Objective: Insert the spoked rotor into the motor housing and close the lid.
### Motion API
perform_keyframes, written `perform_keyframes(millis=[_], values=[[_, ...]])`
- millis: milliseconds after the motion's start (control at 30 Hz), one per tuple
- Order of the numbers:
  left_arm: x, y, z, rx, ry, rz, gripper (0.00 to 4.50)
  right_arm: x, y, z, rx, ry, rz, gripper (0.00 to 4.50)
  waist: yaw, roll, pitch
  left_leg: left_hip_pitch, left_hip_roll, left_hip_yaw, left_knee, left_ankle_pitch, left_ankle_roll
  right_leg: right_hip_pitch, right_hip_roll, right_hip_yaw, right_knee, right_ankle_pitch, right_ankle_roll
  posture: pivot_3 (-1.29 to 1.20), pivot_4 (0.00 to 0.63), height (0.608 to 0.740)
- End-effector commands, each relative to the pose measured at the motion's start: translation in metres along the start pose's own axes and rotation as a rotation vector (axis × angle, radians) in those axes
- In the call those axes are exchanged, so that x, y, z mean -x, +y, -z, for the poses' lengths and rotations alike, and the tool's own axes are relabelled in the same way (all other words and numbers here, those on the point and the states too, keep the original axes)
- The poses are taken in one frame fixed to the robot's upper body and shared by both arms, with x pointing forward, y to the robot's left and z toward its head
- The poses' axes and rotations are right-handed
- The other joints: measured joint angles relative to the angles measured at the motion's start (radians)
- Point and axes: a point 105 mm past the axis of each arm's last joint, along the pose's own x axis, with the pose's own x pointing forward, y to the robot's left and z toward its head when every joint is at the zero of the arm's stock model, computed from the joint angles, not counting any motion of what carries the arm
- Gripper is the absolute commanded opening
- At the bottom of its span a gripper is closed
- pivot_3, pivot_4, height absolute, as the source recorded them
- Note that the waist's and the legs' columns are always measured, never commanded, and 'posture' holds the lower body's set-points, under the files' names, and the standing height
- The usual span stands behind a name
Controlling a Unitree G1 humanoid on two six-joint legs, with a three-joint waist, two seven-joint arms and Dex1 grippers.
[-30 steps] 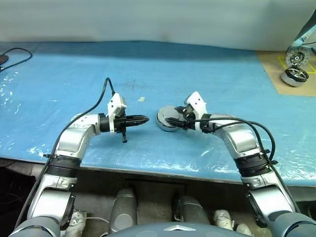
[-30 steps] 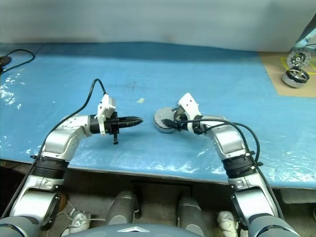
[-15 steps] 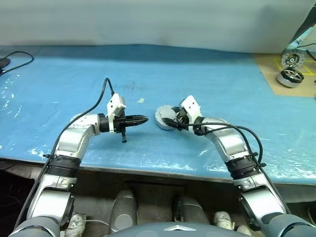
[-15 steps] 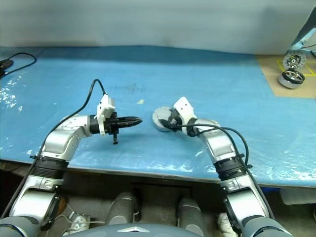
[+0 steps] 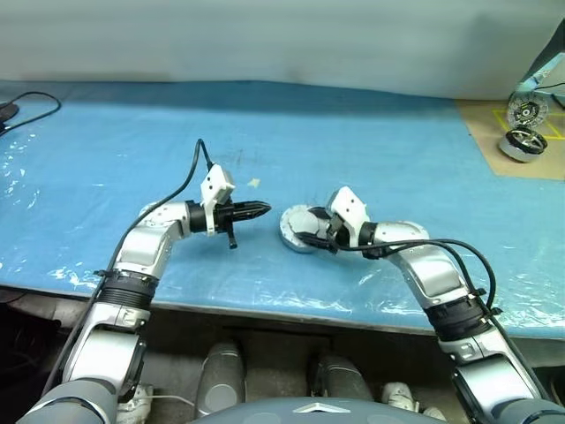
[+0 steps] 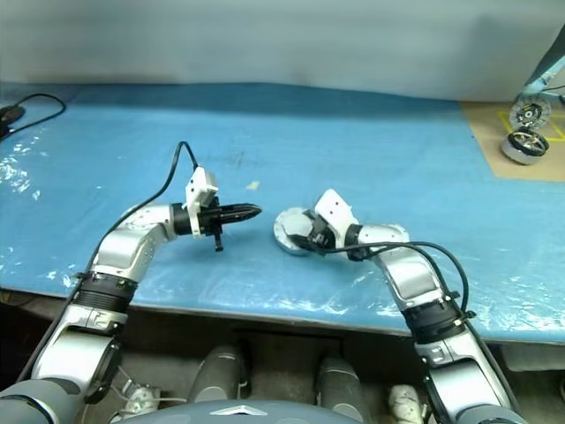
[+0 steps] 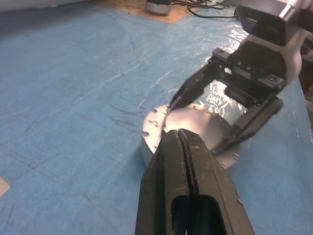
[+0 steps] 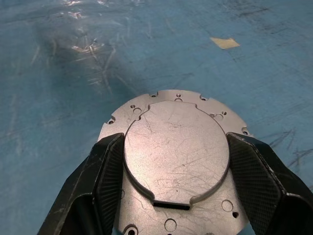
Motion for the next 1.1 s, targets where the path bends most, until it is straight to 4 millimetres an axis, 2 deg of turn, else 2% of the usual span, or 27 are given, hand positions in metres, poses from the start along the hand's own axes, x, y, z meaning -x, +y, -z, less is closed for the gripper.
perform_keyframes(millis=[33, 133, 367, 500, 733, 800, 900, 1000, 1100], values=[[-0.008, -0.011, 0.001, -0.041, 0.015, 0.069, 0.00, -0.006, 0.025, 0.052, -0.137, 0.191, -0.084, 2.93, -0.002, 0.000, 0.000, 0.000, 0.000, 0.000, -0.001, 0.000, 0.000, 0.000, 0.000, 0.000, 0.000, 0.000, 0.000, 0.00, 0.150, 0.740], [-0.016, -0.020, 0.017, -0.049, 0.070, 0.103, 0.00, -0.010, 0.016, 0.047, -0.139, 0.175, -0.040, 2.93, -0.003, 0.000, 0.000, 0.000, 0.000, 0.001, -0.001, 0.000, 0.000, -0.001, 0.000, 0.000, 0.000, -0.001, 0.000, 0.00, 0.150, 0.740], [-0.031, -0.017, 0.052, -0.004, 0.147, 0.069, 0.00, -0.011, 0.011, 0.046, -0.139, 0.169, -0.017, 2.93, -0.008, 0.000, 0.000, 0.006, 0.000, 0.001, -0.002, -0.003, 0.003, 0.003, 0.000, 0.001, 0.000, -0.001, 0.000, 0.00, 0.150, 0.740], [-0.037, -0.020, 0.067, -0.011, 0.189, 0.091, 0.00, -0.010, 0.010, 0.047, -0.149, 0.168, -0.010, 2.93, -0.001, 0.001, -0.003, 0.011, -0.001, 0.001, -0.003, -0.003, 0.003, 0.007, -0.001, 0.002, 0.000, -0.005, 0.007, 0.00, 0.150, 0.740], [-0.037, -0.022, 0.083, -0.026, 0.237, 0.106, 0.00, -0.008, 0.007, 0.043, -0.143, 0.146, 0.019, 2.93, 0.002, -0.003, -0.011, 0.012, -0.003, 0.001, -0.005, -0.003, 0.004, 0.007, -0.003, 0.002, -0.001, -0.006, 0.008, 0.00, 0.150, 0.740], [-0.037, -0.023, 0.084, -0.025, 0.237, 0.110, 0.00, -0.008, 0.006, 0.035, -0.145, 0.105, 0.022, 3.66, 0.002, -0.003, -0.011, 0.012, -0.003, 0.001, -0.005, -0.003, 0.004, 0.007, -0.003, 0.003, -0.001, -0.006, 0.008, 0.00, 0.150, 0.740], [-0.037, -0.023, 0.084, -0.021, 0.233, 0.112, 0.00, -0.006, 0.006, 0.024, -0.200, 0.061, 0.011, 4.48, 0.003, -0.003, -0.012, 0.011, -0.004, 0.001, -0.006, -0.003, 0.004, 0.007, -0.003, 0.003, -0.003, -0.006, 0.008, 0.00, 0.150, 0.740], [-0.037, -0.023, 0.084, -0.009, 0.230, 0.110, 0.00, -0.003, 0.005, 0.016, -0.221, 0.021, -0.003, 4.48, 0.005, -0.003, -0.012, 0.011, -0.004, 0.001, -0.007, -0.003, 0.004, 0.006, -0.003, 0.003, -0.003, -0.006, 0.008, 0.00, 0.150, 0.740], [-0.036, -0.024, 0.085, -0.015, 0.238, 0.122, 0.00, 0.001, -0.002, 0.008, -0.164, -0.004, 0.030, 4.48, 0.005, -0.003, -0.012, 0.010, -0.005, 0.001, -0.008, -0.003, 0.004, 0.006, -0.004, 0.003, -0.005, -0.006, 0.009, 0.00, 0.150, 0.740]])
